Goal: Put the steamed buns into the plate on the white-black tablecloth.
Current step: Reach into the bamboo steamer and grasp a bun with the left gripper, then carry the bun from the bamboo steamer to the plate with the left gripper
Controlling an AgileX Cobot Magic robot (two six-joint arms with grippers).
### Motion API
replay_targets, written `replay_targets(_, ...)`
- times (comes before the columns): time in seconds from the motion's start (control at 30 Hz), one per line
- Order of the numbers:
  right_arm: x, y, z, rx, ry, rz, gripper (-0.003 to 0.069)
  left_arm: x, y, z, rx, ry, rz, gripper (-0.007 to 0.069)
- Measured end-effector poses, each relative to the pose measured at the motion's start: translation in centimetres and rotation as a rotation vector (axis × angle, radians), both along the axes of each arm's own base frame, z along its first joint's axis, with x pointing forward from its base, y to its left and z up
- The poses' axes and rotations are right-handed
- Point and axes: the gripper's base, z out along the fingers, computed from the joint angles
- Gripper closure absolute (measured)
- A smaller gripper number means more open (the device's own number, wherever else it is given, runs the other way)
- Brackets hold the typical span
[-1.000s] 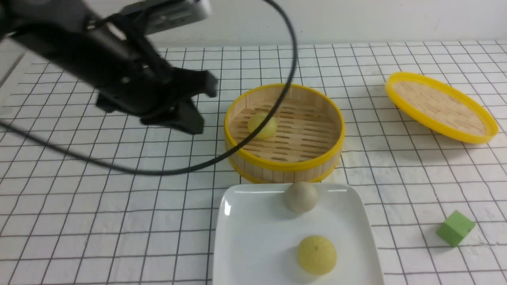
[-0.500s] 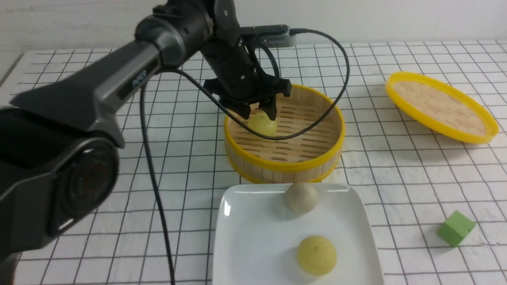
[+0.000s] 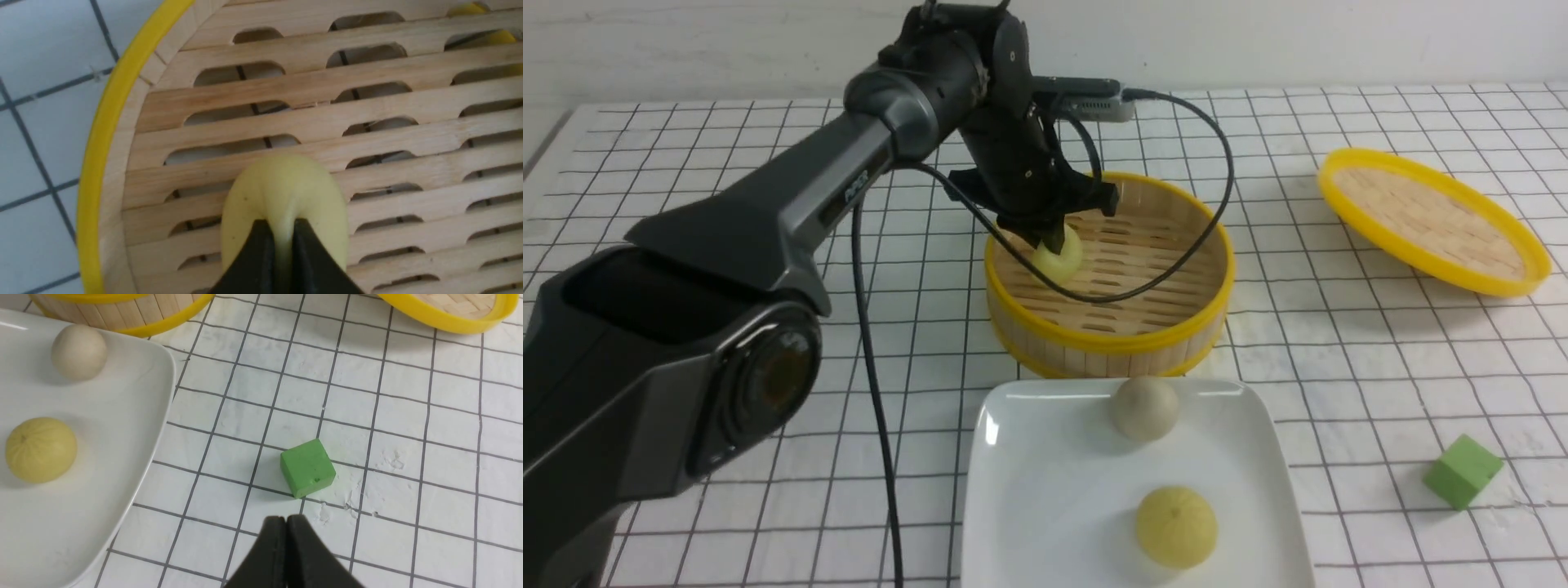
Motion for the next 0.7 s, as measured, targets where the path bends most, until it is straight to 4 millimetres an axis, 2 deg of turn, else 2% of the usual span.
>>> replay_targets(0.1, 0.0, 0.0, 0.0, 0.000, 0.000, 0.000, 0.0642, -1.3, 0.8, 3.5, 0.018, -0.011, -0.006, 0.0603)
replay_targets(0.2, 0.0, 0.0, 0.0, 0.000, 0.000, 0.000, 0.0639, -2.8, 1.9, 8.4, 0.015, -0.093, -0.002, 0.0603)
replay_targets(0.3, 0.0, 0.0, 0.0, 0.003, 0.001, 0.000, 0.0636, -5.6, 3.4, 14.5, -0.019, -0.204, 0.005, 0.0603)
replay_targets(0.33, 0.0, 0.0, 0.0, 0.003, 0.001, 0.000, 0.0635, -5.8, 3.6, 14.8, -0.021, -0.209, 0.005, 0.0603)
replay_targets(0.37, 0.0, 0.0, 0.0, 0.003, 0.001, 0.000, 0.0634, -7.6, 4.3, 17.0, -0.045, -0.237, 0.004, 0.0603)
replay_targets(0.43, 0.0, 0.0, 0.0, 0.004, 0.001, 0.000, 0.0633, -8.9, 4.8, 18.1, -0.066, -0.238, 0.001, 0.0603)
replay_targets(0.47, 0.0, 0.0, 0.0, 0.004, 0.001, 0.000, 0.0631, -10.6, 5.4, 18.8, -0.088, -0.218, -0.006, 0.0603)
replay_targets(0.53, 0.0, 0.0, 0.0, 0.004, 0.001, 0.000, 0.0629, -12.3, 5.9, 18.4, -0.102, -0.165, -0.013, 0.0603)
replay_targets(0.63, 0.0, 0.0, 0.0, 0.004, 0.001, 0.000, 0.0626, -14.1, 6.3, 16.2, -0.100, -0.054, -0.019, 0.0603)
replay_targets(0.67, 0.0, 0.0, 0.0, 0.004, 0.001, 0.000, 0.0624, -15.0, 6.5, 14.1, -0.090, 0.031, -0.020, 0.0603)
replay_targets(0.7, 0.0, 0.0, 0.0, 0.005, 0.001, 0.000, 0.0624, -15.2, 6.5, 13.5, -0.087, 0.058, -0.020, 0.0603)
